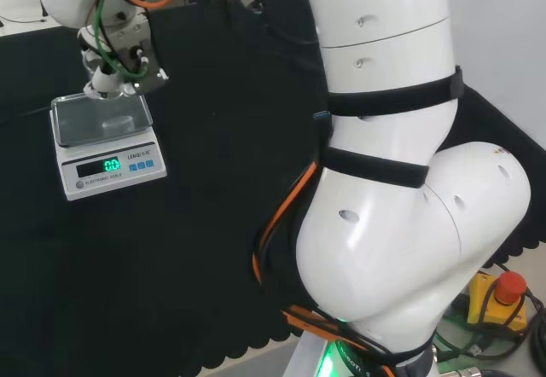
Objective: Put the beaker on the electronic balance.
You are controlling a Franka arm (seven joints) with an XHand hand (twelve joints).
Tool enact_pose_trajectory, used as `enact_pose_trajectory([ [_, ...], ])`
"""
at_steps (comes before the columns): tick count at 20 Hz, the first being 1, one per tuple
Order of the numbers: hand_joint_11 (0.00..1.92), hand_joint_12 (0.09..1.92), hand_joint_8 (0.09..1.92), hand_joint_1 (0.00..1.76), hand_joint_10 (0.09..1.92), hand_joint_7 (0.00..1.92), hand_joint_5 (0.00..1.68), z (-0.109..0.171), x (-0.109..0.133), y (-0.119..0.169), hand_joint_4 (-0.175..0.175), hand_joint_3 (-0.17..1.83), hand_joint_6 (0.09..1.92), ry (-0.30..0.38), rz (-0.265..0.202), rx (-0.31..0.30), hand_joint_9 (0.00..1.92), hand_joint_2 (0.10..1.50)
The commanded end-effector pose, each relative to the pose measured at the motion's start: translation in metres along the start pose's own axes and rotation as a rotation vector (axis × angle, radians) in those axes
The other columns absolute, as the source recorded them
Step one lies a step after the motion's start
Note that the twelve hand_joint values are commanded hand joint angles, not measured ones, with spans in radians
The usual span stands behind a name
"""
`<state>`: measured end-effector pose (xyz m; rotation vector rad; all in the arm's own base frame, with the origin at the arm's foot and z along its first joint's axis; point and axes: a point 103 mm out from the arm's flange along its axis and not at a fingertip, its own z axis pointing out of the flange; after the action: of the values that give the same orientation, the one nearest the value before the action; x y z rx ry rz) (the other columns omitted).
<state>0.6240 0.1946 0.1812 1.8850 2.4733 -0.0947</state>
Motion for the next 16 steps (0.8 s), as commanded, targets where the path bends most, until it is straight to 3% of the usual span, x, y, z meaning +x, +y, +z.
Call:
enact_pose_trajectory([
  [1, 1.25, 0.91, 1.37, 1.22, 1.15, 0.96, 0.97, 0.022, 0.037, 0.014, 0.053, 0.92, 1.3, 0.0, -0.027, 0.041, 1.17, 0.69],
  [3, 1.25, 0.91, 1.37, 1.22, 1.15, 0.96, 0.97, 0.021, 0.046, 0.013, 0.053, 0.92, 1.3, -0.023, -0.022, 0.058, 1.17, 0.69],
  [4, 1.25, 0.91, 1.37, 1.22, 1.15, 0.96, 0.97, 0.027, 0.04, 0.012, 0.053, 0.92, 1.3, 0.041, -0.041, 0.035, 1.17, 0.69],
  [6, 1.25, 0.91, 1.37, 1.22, 1.15, 0.96, 0.98, 0.036, 0.028, 0.006, 0.053, 0.93, 1.3, 0.065, -0.052, 0.033, 1.17, 0.69],
  [8, 1.25, 0.91, 1.37, 1.22, 1.15, 0.96, 0.98, 0.042, 0.017, -0.004, 0.053, 0.93, 1.29, 0.053, -0.051, 0.065, 1.17, 0.69],
  [16, 1.25, 0.91, 1.37, 1.22, 1.15, 0.96, 0.98, 0.051, 0.03, -0.029, 0.053, 0.93, 1.29, -0.009, -0.036, 0.145, 1.17, 0.68],
])
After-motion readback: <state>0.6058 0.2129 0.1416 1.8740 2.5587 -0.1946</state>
